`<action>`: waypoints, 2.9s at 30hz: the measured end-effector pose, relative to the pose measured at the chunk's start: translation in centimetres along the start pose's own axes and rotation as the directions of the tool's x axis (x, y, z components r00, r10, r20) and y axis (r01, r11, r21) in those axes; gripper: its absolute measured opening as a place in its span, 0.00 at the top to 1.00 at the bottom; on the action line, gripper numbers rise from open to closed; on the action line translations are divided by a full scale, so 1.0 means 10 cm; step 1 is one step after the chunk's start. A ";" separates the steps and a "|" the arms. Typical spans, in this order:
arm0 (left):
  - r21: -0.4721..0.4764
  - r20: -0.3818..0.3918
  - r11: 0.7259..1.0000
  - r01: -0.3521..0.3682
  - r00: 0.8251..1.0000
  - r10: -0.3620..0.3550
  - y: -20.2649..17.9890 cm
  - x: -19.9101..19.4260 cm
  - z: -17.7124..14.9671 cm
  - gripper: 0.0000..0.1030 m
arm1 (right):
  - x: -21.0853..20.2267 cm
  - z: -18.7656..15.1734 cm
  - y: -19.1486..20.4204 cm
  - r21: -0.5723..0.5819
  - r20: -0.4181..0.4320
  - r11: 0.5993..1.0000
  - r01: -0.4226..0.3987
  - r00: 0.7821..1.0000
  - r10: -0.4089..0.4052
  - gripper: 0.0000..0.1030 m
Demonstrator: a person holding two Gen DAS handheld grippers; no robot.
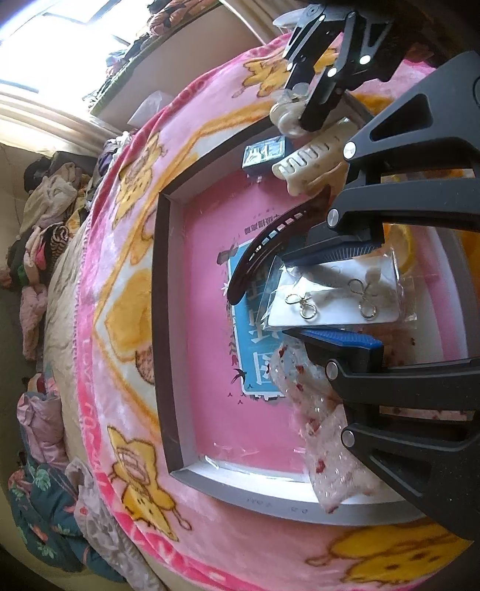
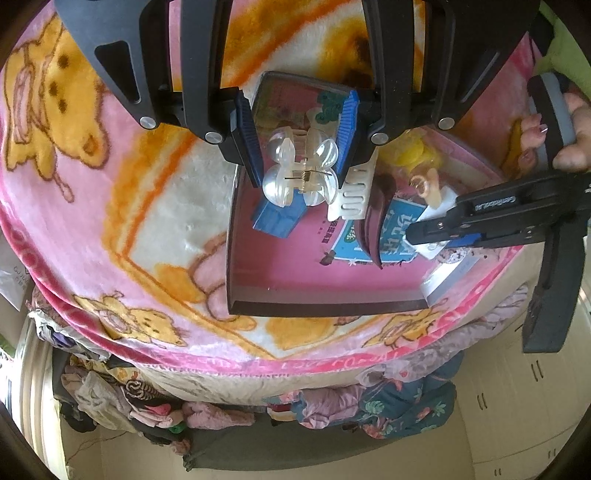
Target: Organize jewelry
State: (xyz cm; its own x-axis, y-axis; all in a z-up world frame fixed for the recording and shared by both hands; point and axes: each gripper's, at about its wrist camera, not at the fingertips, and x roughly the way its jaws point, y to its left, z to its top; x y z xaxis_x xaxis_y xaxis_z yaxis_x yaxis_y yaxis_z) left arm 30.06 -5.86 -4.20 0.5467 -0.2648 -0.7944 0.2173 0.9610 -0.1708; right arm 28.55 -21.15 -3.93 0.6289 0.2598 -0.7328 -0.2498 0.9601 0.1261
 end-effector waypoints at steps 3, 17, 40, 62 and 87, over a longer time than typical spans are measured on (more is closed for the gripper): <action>0.004 -0.010 1.000 -0.002 1.000 0.002 -0.01 0.04 -0.01 0.77 | 0.00 -0.03 0.00 0.000 -0.007 1.000 -0.002 1.000 0.002 0.65; 0.014 -0.023 1.000 -0.006 1.000 0.007 -0.04 0.07 -0.04 0.70 | -0.08 -0.09 0.00 0.008 -0.019 1.000 -0.007 1.000 0.008 0.64; 0.032 0.101 0.999 -0.015 0.995 0.011 -0.31 -0.87 -0.33 0.46 | -0.89 -0.24 0.17 -0.012 0.102 1.000 -0.014 0.995 0.015 0.35; -0.016 0.183 0.998 -0.057 0.981 0.059 -0.31 -1.61 -1.09 0.11 | -1.46 -0.73 0.47 -0.030 0.175 1.000 -0.005 0.985 0.010 0.09; -0.045 0.172 0.997 -0.063 0.983 0.069 -0.30 -1.65 -1.60 0.09 | -1.51 -1.16 0.60 0.005 0.162 1.000 -0.008 0.987 0.008 0.09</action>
State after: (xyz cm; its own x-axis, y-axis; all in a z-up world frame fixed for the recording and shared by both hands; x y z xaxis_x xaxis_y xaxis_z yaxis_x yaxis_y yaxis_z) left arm 7.47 -3.13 0.07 0.6913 -0.2072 -0.6922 0.1463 0.9783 -0.1467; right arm 8.97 -20.50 0.14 0.7381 0.2805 -0.6136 -0.2515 0.9583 0.1355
